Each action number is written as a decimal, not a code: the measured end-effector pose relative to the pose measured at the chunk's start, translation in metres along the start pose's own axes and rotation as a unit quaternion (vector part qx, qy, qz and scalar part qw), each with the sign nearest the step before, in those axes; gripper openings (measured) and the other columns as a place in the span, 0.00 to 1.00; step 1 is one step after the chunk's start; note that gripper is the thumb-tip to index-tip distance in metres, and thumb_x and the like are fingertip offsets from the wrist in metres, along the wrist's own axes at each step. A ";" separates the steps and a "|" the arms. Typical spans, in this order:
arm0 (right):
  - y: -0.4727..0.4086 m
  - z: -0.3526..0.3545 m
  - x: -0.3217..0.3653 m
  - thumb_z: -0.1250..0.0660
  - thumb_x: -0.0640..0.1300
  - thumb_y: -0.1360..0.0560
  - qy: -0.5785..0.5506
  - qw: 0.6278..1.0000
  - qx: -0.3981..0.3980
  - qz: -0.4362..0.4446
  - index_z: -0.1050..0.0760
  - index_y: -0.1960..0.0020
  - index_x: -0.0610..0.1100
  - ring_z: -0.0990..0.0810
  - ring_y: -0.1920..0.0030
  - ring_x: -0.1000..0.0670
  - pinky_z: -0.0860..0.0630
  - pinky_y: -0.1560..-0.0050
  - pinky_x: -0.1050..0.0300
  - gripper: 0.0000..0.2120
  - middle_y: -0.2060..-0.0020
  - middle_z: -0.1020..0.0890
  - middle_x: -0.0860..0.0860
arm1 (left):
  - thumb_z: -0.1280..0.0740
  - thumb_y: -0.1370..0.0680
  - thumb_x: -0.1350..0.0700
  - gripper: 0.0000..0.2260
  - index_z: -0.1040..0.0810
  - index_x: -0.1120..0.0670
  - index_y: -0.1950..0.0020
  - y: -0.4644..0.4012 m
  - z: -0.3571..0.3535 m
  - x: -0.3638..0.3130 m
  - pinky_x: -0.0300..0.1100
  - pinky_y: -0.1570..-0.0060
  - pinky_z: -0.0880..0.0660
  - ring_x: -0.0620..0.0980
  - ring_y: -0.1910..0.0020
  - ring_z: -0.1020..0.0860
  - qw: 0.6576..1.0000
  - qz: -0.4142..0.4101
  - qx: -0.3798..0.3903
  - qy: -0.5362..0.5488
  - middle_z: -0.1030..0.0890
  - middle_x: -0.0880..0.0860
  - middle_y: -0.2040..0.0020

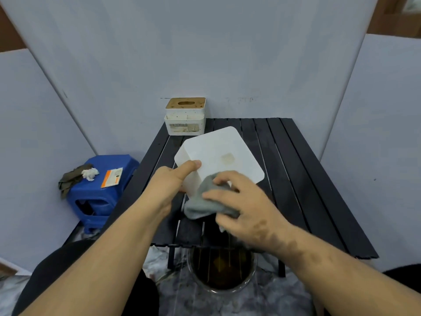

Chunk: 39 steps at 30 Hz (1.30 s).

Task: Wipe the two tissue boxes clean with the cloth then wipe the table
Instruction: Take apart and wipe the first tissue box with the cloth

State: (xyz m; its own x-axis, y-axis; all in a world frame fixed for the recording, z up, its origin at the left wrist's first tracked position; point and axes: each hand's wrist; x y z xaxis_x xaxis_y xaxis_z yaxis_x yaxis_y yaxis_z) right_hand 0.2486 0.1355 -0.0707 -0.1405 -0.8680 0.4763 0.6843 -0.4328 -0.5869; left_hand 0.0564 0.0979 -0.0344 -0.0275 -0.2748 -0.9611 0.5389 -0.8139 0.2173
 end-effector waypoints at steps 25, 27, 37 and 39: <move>-0.010 0.023 -0.022 0.28 0.32 0.28 -0.045 0.988 -0.115 -0.097 0.18 0.43 0.45 0.22 0.55 0.59 0.27 0.57 0.77 0.16 0.46 0.25 0.47 | 0.26 0.25 0.48 0.17 0.18 0.63 0.51 0.008 -0.004 -0.006 0.40 0.62 0.35 0.48 0.64 0.21 1.000 -0.004 -0.018 0.025 0.15 0.53 0.58; -0.014 0.037 -0.038 0.29 0.37 0.24 -0.088 0.945 -0.211 -0.234 0.20 0.44 0.51 0.18 0.55 0.56 0.21 0.64 0.69 0.13 0.45 0.27 0.48 | 0.26 0.25 0.50 0.13 0.20 0.60 0.58 0.011 -0.005 -0.007 0.39 0.62 0.35 0.48 0.63 0.21 1.000 -0.019 -0.013 0.017 0.16 0.52 0.59; -0.029 0.036 -0.043 0.31 0.39 0.22 -0.129 0.942 -0.207 -0.231 0.22 0.44 0.46 0.15 0.66 0.48 0.19 0.74 0.50 0.08 0.44 0.32 0.50 | 0.24 0.27 0.48 0.18 0.25 0.61 0.58 0.013 -0.004 -0.005 0.40 0.57 0.30 0.39 0.70 0.20 0.998 -0.051 0.003 -0.035 0.16 0.54 0.60; -0.035 0.035 -0.048 0.32 0.41 0.21 -0.096 0.930 -0.229 -0.271 0.23 0.48 0.57 0.15 0.58 0.44 0.17 0.68 0.54 0.10 0.45 0.33 0.51 | 0.21 0.32 0.43 0.29 0.23 0.69 0.54 0.012 -0.003 -0.004 0.40 0.55 0.27 0.47 0.59 0.16 0.998 -0.049 0.004 -0.034 0.13 0.56 0.54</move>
State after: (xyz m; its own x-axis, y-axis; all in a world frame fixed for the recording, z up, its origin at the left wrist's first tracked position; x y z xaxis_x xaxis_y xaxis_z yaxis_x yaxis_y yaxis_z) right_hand 0.2567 0.2008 -0.0503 -0.2152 -0.4507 0.8663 0.1669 -0.8911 -0.4221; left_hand 0.0657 0.0913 -0.0286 -0.1377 -0.2274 -0.9640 0.5234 -0.8430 0.1241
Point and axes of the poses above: each hand's wrist, its own y-axis away from the middle knuckle, its own z-axis out of the back of the hand, x = y × z
